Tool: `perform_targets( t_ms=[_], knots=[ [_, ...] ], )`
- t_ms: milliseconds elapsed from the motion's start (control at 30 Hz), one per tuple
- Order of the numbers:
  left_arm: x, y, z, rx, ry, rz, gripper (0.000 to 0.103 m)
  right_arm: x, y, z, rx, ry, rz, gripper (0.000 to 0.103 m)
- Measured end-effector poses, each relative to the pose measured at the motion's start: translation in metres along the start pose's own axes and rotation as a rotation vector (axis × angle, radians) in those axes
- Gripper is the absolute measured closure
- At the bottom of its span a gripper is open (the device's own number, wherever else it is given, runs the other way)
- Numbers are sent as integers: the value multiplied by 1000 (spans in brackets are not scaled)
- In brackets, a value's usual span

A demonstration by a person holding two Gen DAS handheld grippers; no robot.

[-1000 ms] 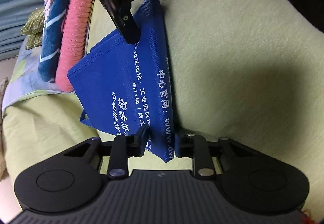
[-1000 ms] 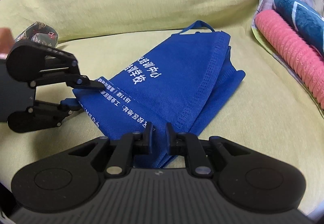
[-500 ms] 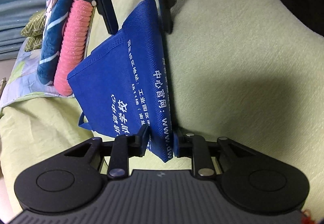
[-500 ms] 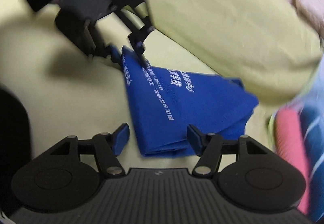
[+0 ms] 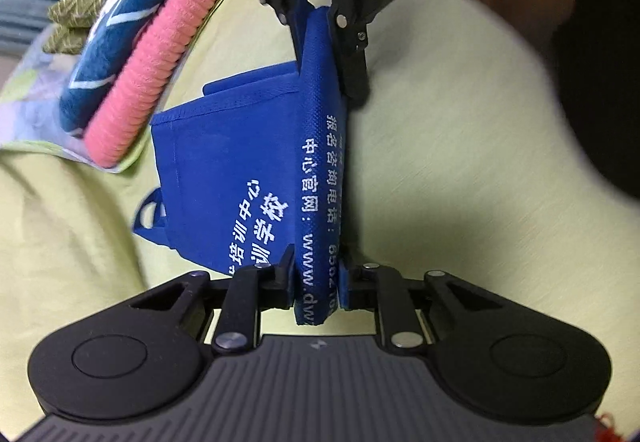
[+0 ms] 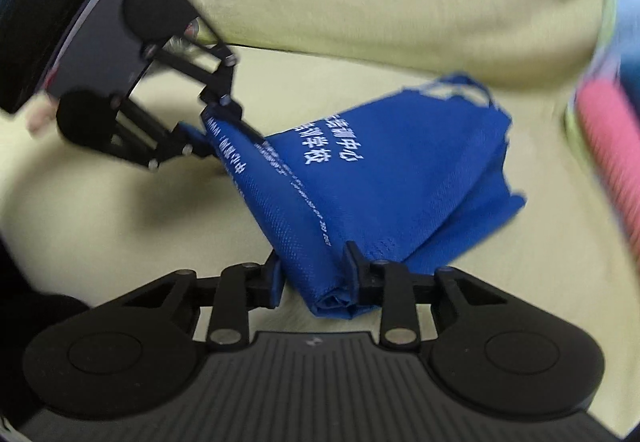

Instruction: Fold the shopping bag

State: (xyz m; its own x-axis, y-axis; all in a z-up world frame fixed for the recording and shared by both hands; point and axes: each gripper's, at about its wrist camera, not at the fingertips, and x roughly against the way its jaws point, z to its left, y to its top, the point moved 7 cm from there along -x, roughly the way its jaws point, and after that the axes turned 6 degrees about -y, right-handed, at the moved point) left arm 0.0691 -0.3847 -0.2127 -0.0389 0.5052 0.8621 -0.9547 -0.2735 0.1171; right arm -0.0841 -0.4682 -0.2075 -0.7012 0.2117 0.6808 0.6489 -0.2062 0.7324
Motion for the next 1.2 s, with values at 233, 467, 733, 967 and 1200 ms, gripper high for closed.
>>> perform_targets(
  t_ms=[233, 467, 733, 967, 1200],
  knots=[
    [12, 9, -12, 121, -92, -59, 81, 10, -19, -26, -351, 302, 220, 76],
    [12, 4, 7, 255, -73, -69, 61, -11, -13, -55, -573, 343, 311, 79],
    [20, -3, 18, 299, -11, -37, 56, -21, -12, -63, -622, 301, 332, 79],
    [35, -11, 27, 344, 82, -13, 90, -27, -9, -60, -621, 242, 315, 80],
    [35, 10, 27, 336, 84, -60, 89, -28, -3, -57, -580, 195, 297, 81]
  ],
)
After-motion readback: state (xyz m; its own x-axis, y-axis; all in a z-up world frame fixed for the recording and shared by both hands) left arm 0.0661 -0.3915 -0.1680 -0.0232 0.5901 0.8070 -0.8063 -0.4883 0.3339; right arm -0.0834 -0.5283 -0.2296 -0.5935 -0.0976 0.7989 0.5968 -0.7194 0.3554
